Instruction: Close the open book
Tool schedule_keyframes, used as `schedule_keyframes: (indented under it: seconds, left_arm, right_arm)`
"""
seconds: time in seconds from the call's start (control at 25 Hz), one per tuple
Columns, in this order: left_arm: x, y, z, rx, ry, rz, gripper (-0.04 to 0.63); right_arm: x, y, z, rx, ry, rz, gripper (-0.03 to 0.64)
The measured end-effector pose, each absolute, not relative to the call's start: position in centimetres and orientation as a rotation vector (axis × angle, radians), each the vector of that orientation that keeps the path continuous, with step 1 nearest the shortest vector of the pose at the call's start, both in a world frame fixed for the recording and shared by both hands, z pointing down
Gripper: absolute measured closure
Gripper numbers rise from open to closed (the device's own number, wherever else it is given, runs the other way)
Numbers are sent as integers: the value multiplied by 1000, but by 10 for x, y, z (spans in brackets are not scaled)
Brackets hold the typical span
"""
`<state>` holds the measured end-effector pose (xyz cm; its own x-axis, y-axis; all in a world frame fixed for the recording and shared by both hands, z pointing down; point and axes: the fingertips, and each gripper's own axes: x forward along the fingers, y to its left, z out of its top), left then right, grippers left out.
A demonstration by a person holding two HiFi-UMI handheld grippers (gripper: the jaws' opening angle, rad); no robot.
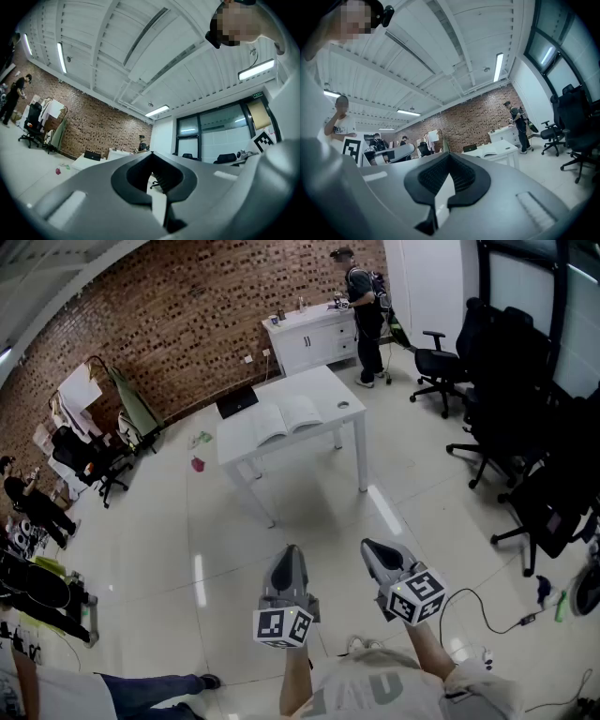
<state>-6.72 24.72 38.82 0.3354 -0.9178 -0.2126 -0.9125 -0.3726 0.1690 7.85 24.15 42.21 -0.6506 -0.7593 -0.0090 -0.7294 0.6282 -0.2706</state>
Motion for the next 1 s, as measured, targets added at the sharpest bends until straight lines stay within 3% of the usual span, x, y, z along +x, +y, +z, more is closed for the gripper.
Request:
schedule_keyframes:
  seconds: [1.0]
  left_arm:
    - [-96, 248, 394, 2509, -1797, -398, 580]
  right_arm:
    - [51, 236, 418, -1223, 2724, -346, 617]
